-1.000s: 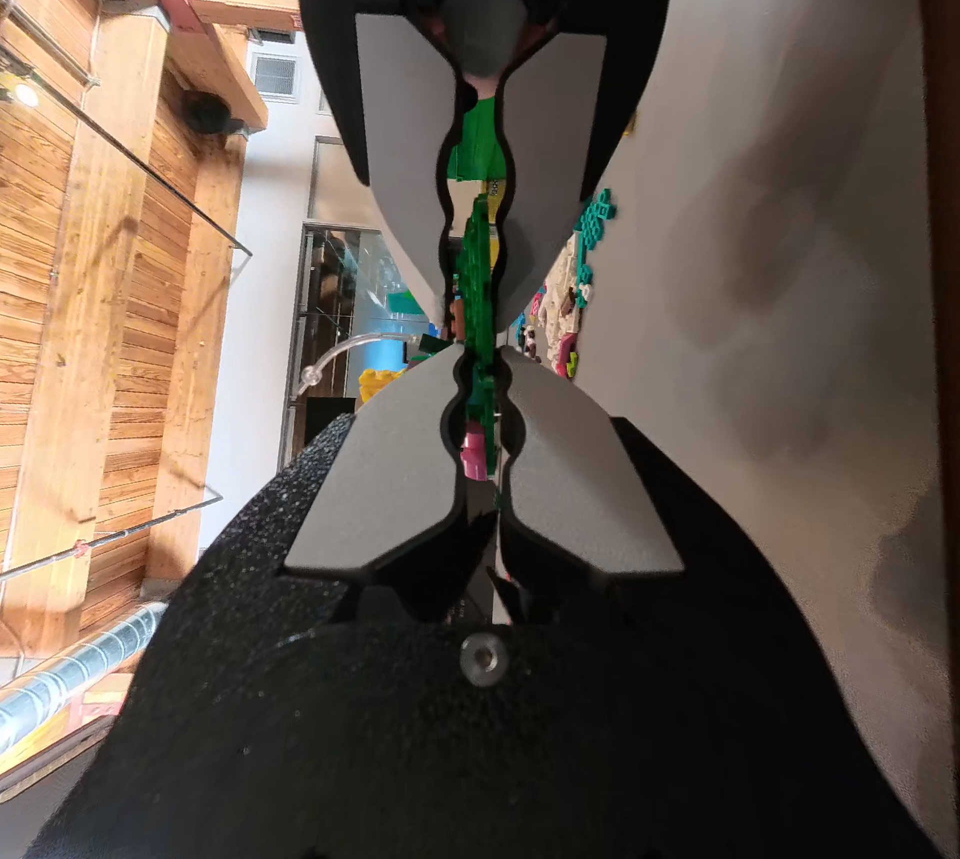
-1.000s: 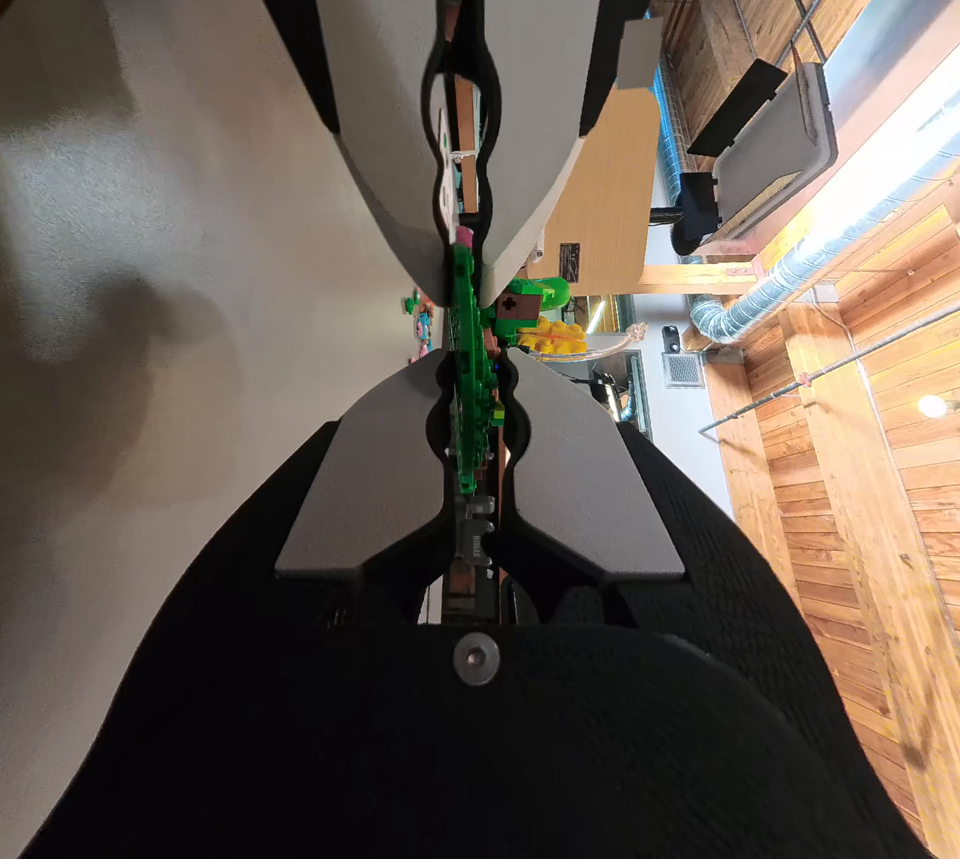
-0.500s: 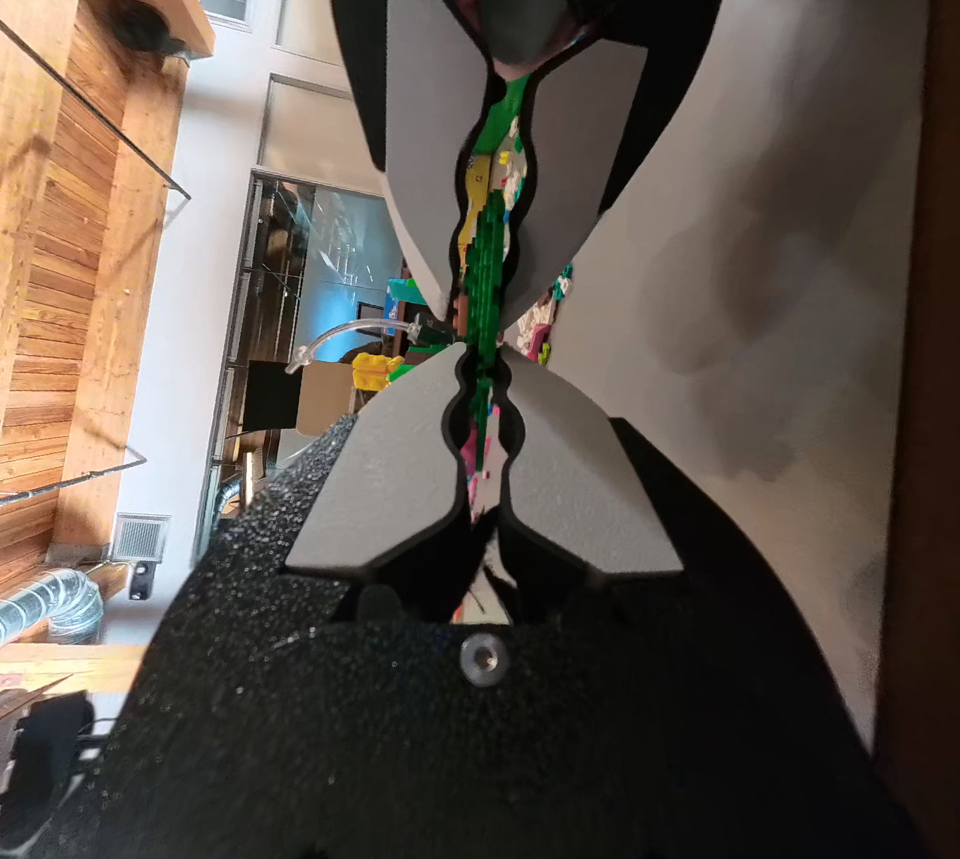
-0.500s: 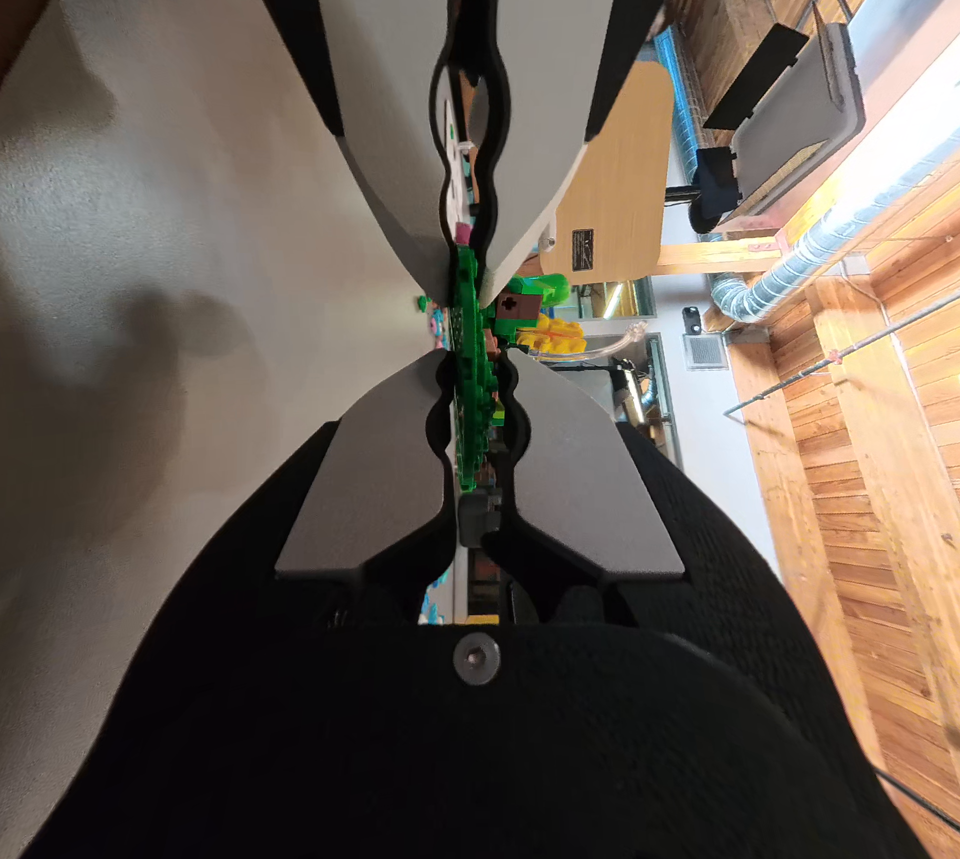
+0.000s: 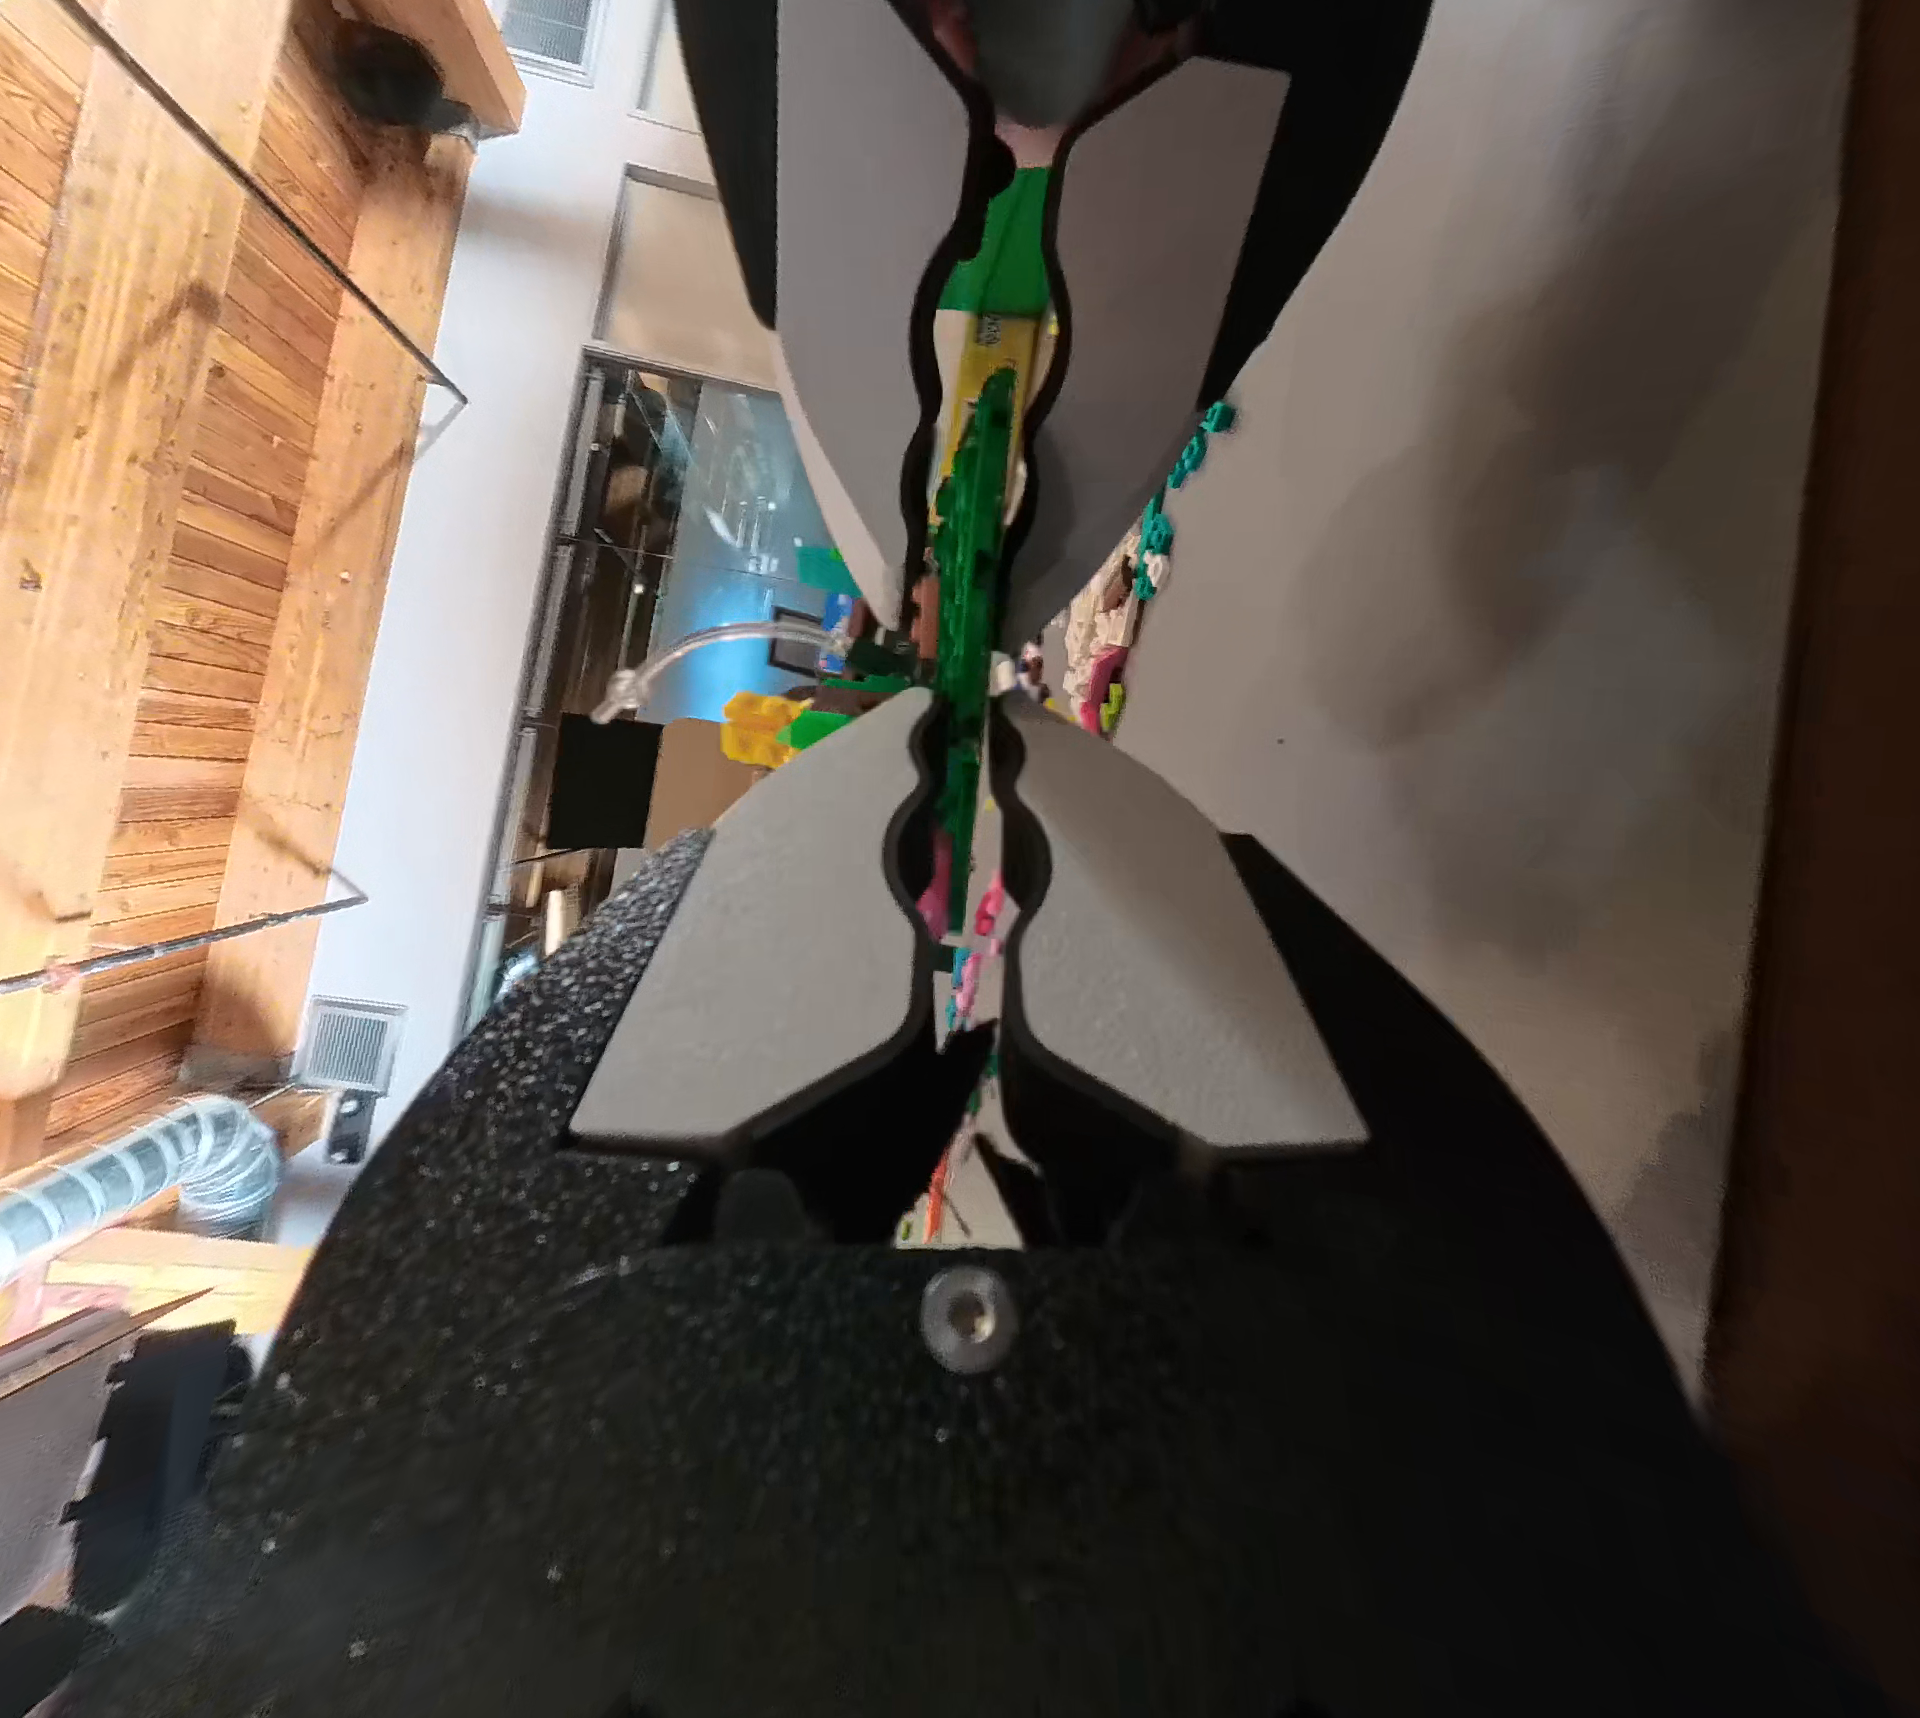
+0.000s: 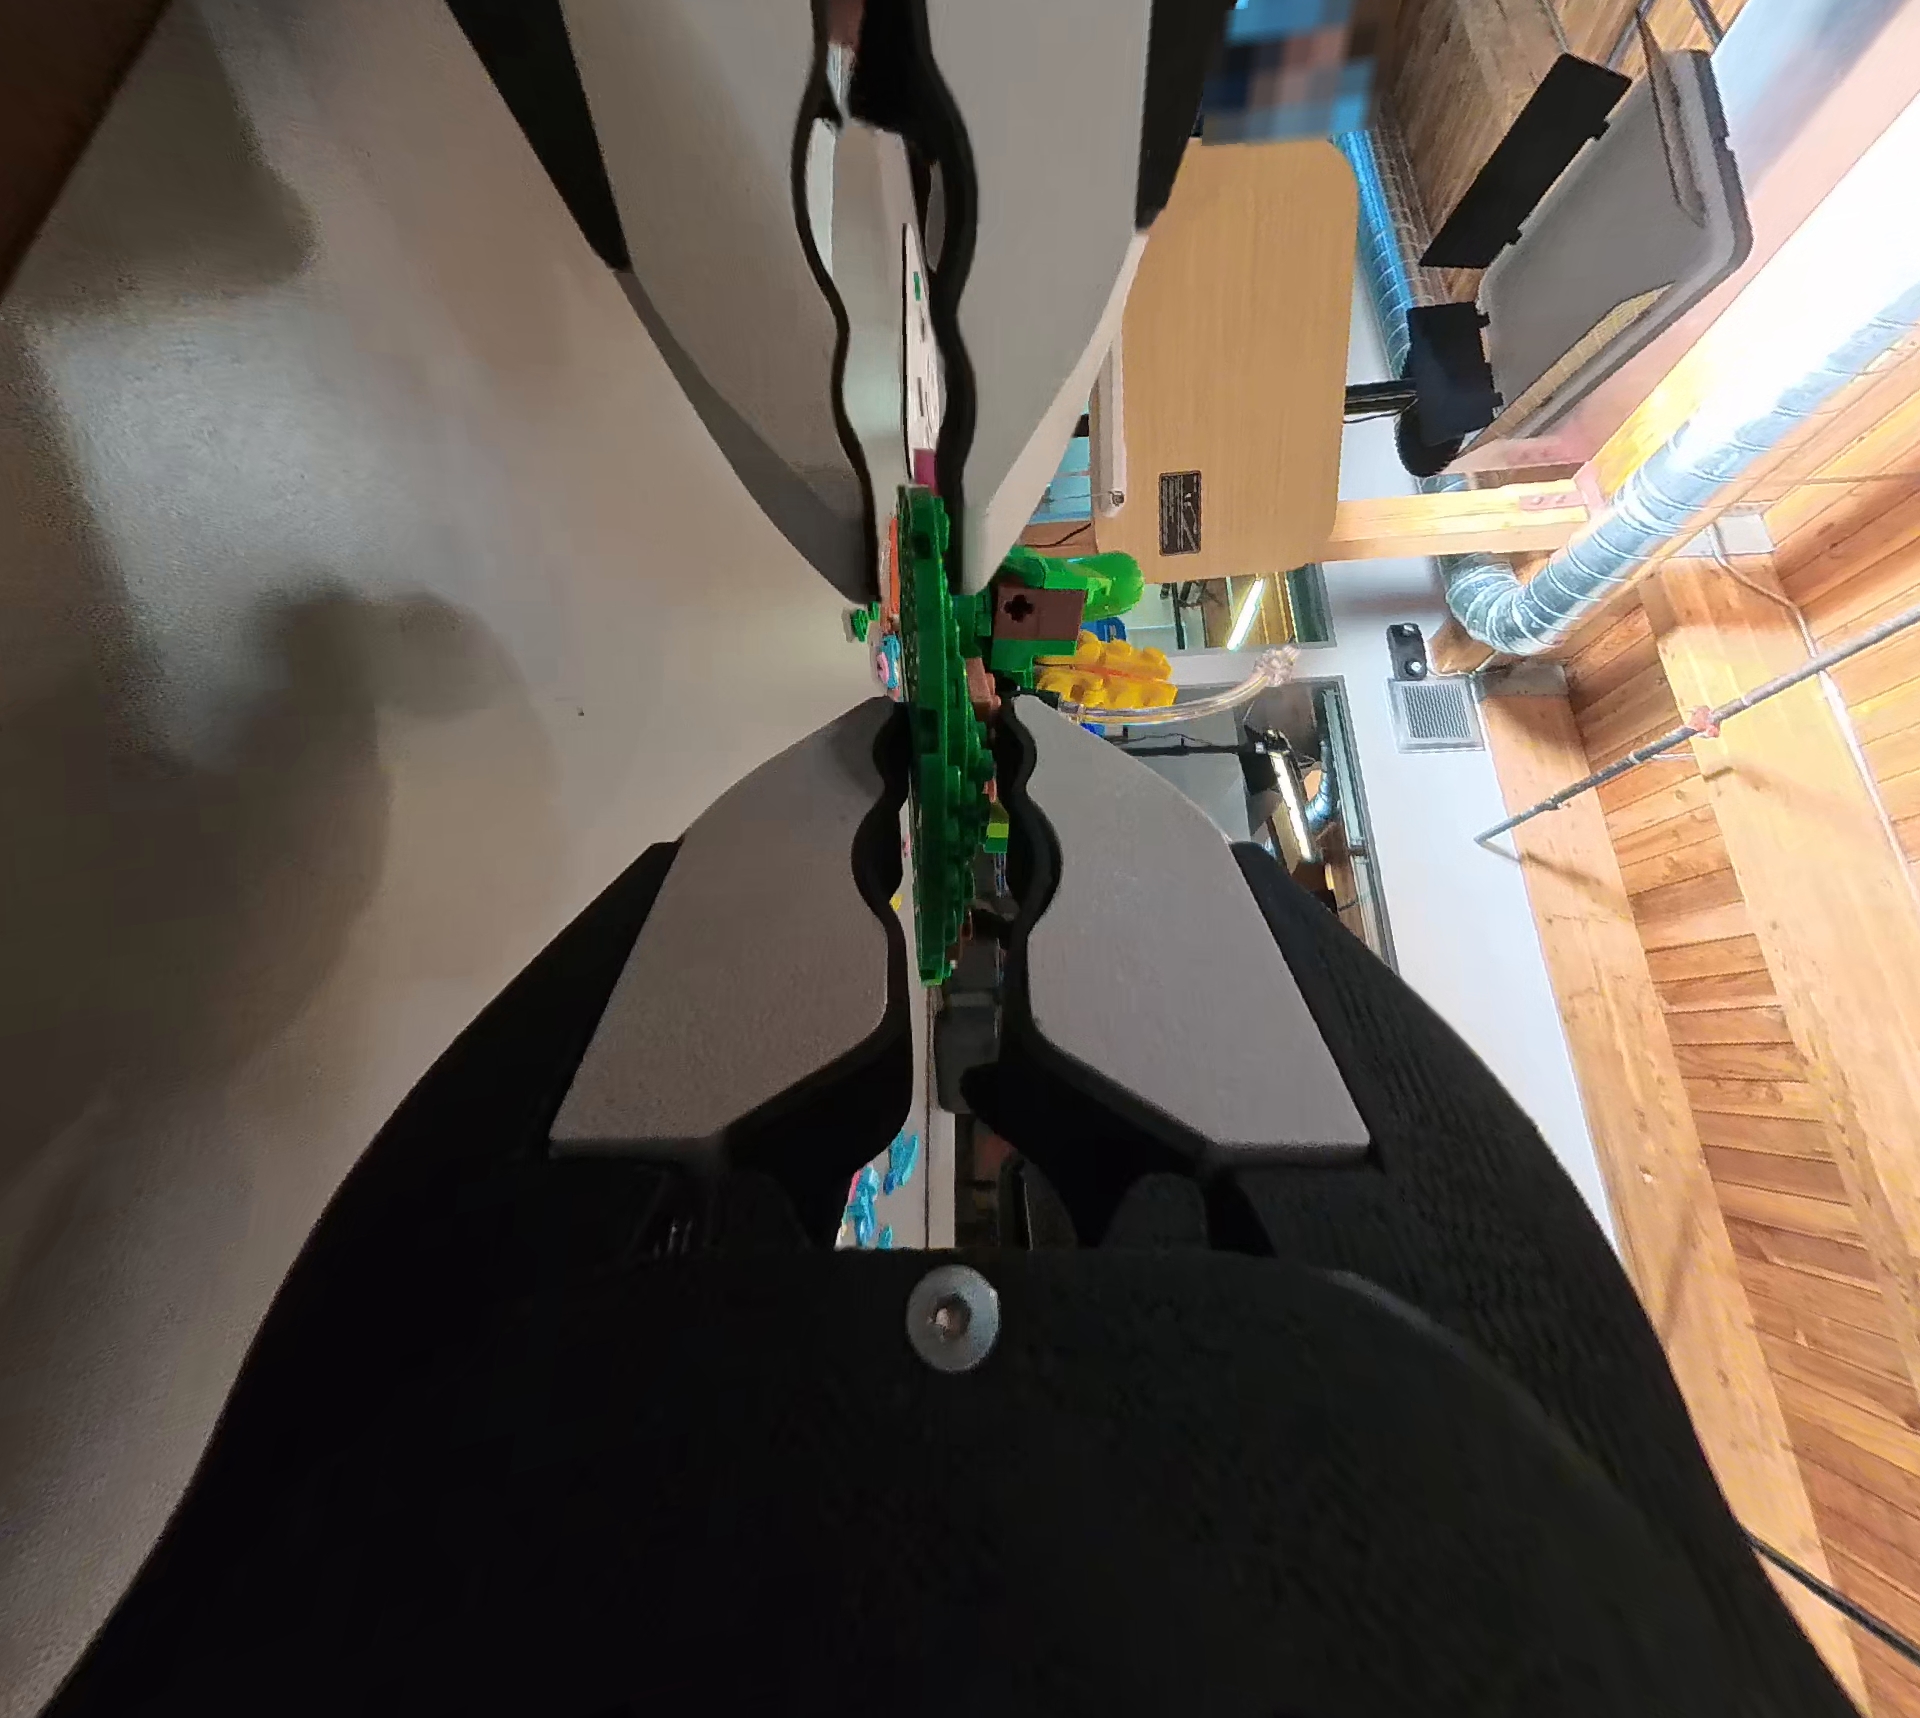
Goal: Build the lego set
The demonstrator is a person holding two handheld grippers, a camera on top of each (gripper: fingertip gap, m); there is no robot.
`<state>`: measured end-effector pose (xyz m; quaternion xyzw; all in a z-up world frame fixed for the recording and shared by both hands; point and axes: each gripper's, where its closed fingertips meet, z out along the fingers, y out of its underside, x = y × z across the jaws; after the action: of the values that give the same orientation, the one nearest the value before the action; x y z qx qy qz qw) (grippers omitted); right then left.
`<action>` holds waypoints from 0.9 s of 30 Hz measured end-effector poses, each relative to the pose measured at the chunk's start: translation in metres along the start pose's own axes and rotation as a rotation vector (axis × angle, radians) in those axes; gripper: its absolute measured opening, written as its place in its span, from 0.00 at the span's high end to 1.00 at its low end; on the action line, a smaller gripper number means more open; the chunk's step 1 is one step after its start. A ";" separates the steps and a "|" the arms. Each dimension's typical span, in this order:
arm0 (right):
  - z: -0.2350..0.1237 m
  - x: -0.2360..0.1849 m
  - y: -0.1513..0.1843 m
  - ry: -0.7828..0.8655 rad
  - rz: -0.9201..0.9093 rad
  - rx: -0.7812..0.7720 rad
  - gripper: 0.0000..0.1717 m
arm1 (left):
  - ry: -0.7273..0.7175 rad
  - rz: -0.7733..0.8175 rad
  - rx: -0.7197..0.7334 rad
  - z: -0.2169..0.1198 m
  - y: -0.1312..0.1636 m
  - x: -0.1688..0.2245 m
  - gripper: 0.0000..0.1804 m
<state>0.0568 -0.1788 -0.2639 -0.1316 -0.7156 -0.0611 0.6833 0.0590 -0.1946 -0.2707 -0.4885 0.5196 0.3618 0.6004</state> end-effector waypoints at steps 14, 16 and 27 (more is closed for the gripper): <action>0.005 -0.008 0.005 -0.022 -0.001 -0.023 0.92 | -0.015 0.044 0.042 -0.010 -0.011 0.006 0.98; 0.005 -0.006 0.006 -0.014 0.007 -0.026 0.92 | -0.020 0.066 0.025 -0.009 -0.010 0.005 0.98; 0.006 -0.009 0.004 -0.012 0.007 -0.024 0.92 | -0.035 0.083 0.008 0.006 -0.010 0.008 0.97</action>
<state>0.0523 -0.1744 -0.2737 -0.1426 -0.7183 -0.0664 0.6777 0.0715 -0.1919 -0.2768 -0.4578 0.5300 0.3929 0.5959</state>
